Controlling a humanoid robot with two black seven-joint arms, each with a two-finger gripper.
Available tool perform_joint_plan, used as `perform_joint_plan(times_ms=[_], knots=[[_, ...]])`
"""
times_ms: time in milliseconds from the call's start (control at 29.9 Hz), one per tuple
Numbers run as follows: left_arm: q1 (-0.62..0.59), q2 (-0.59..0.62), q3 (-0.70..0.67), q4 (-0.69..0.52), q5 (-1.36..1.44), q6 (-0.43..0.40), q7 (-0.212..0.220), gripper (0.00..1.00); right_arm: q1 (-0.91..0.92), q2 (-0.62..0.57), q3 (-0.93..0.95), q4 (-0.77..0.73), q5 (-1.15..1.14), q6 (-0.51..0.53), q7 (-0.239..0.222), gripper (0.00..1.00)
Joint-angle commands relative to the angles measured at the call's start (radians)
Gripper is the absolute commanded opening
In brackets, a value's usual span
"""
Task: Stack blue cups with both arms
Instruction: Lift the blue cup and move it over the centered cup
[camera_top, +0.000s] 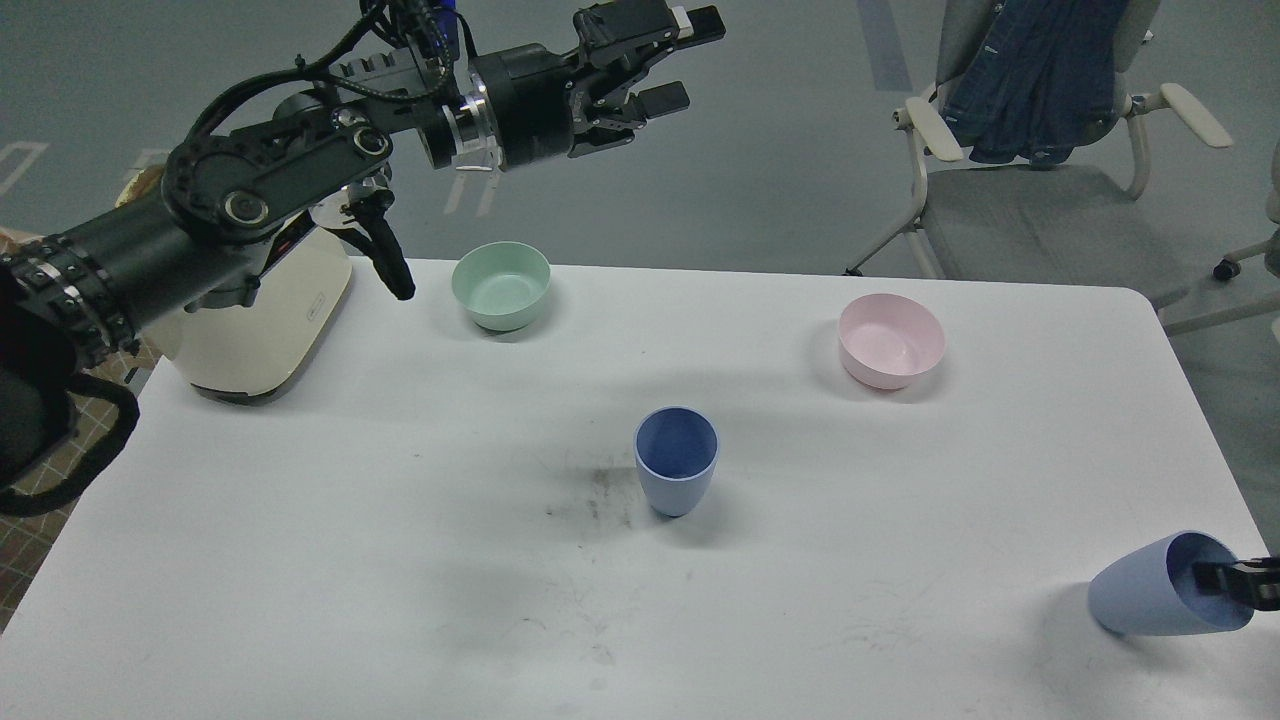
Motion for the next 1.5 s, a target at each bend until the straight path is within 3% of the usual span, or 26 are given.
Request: perform_joint_plan(times_ms=[0, 167, 401, 735, 1103, 1470], knots=[[-0.001, 0.003, -0.001, -0.001, -0.001, 0.0, 0.0, 0.95, 0.025, 0.009, 0.062, 0.007, 0.001, -0.001, 0.0, 0.0], [-0.001, 0.006, -0.001, -0.001, -0.001, 0.0, 0.0, 0.95, 0.165, 0.057, 0.094, -0.003, -0.007, 0.024, 0.0, 0.0], [-0.001, 0.008, 0.004, 0.002, 0.001, 0.0, 0.0, 0.95, 0.411, 0.294, 0.088, -0.089, 0.007, 0.125, 0.0, 0.0], [-0.001, 0.011, 0.002, 0.009, 0.001, 0.0, 0.0, 0.95, 0.693, 0.629, -0.195, -0.092, 0.038, 0.125, 0.0, 0.0], [-0.001, 0.012, 0.001, 0.011, 0.001, 0.0, 0.0, 0.95, 0.79, 0.877, -0.268, -0.094, 0.2, 0.125, 0.0, 0.0], [0.0, 0.015, -0.001, 0.011, -0.001, 0.0, 0.0, 0.95, 0.79, 0.986, -0.298, -0.14, 0.231, 0.125, 0.0, 0.0]])
